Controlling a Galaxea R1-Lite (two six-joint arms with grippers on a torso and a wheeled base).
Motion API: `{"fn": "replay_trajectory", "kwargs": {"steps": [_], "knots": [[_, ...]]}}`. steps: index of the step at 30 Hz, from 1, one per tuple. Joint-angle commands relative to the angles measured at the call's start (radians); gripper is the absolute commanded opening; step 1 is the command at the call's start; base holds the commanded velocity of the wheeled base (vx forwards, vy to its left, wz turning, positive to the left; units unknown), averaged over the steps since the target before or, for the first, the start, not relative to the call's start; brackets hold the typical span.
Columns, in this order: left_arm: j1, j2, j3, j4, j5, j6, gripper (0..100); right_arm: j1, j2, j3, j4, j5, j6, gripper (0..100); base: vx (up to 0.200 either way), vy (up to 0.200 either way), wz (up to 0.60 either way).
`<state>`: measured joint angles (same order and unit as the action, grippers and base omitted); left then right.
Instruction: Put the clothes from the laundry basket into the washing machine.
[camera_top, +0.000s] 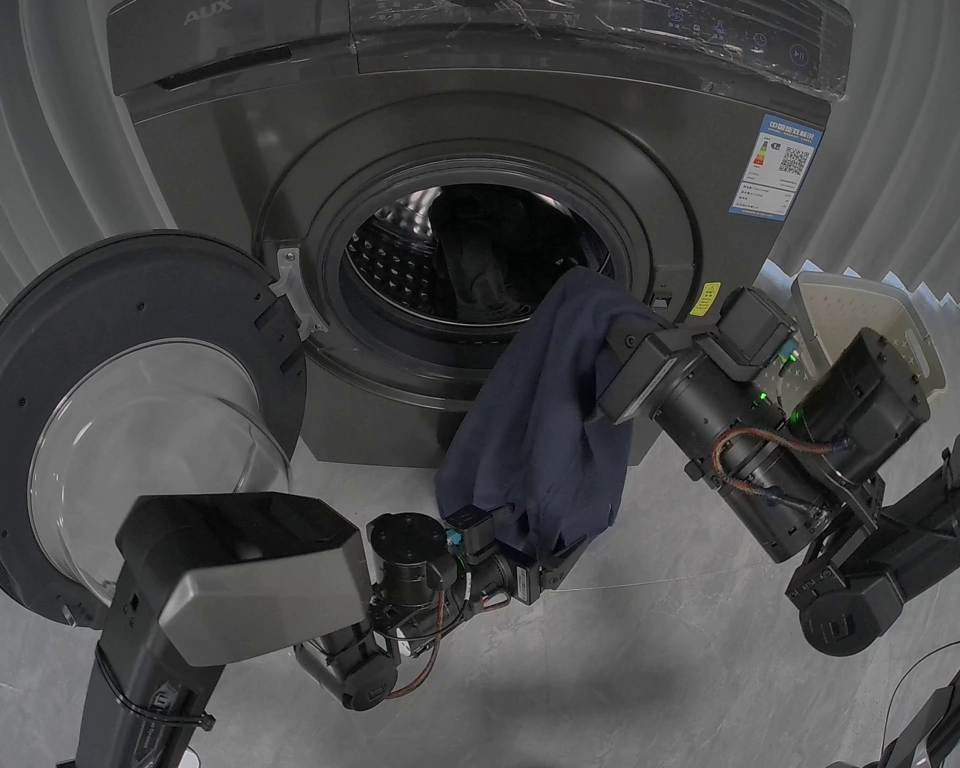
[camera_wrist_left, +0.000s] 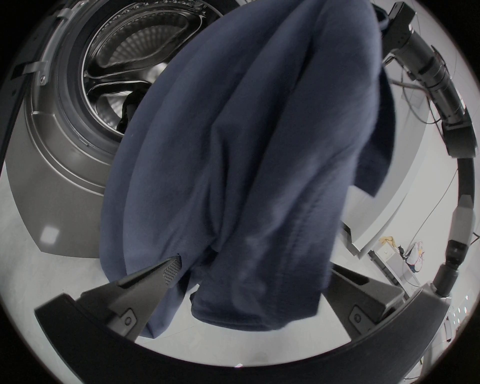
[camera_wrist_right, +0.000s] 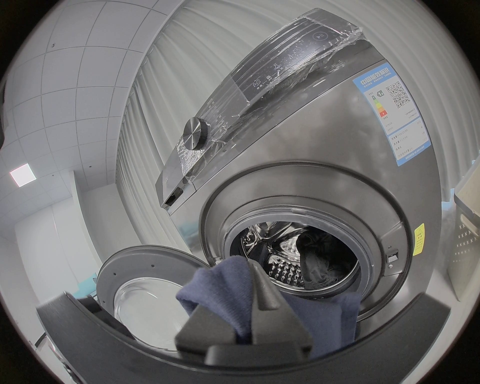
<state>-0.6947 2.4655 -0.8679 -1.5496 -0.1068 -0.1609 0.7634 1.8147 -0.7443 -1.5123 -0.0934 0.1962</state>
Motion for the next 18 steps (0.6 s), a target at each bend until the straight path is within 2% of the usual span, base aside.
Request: {"fn": "replay_trajectory", "kwargs": {"steps": [1, 4, 5, 14, 18], "knots": [[0.009, 0.075, -0.06, 0.002, 0.013, 0.001, 100, 0.01, -0.003, 0.002, -0.002, -0.009, 0.005, 0, 0.0, 0.0, 0.0], [0.011, 0.081, -0.069, 0.003, 0.013, 0.001, 100, 0.008, -0.003, -0.001, 0.0, -0.009, 0.006, 0, 0.0, 0.0, 0.0], [0.012, 0.084, -0.076, 0.003, 0.015, 0.001, 0, 0.008, -0.005, -0.003, 0.0, -0.009, 0.006, 0, 0.0, 0.0, 0.0], [0.034, 0.107, -0.145, 0.003, 0.024, -0.002, 0, -0.007, -0.015, 0.006, 0.001, -0.009, 0.006, 0, 0.0, 0.0, 0.0], [0.034, 0.007, -0.054, -0.001, 0.039, -0.003, 0, -0.038, -0.028, 0.022, 0.018, -0.011, 0.008, 0, 0.0, 0.0, 0.0]]}}
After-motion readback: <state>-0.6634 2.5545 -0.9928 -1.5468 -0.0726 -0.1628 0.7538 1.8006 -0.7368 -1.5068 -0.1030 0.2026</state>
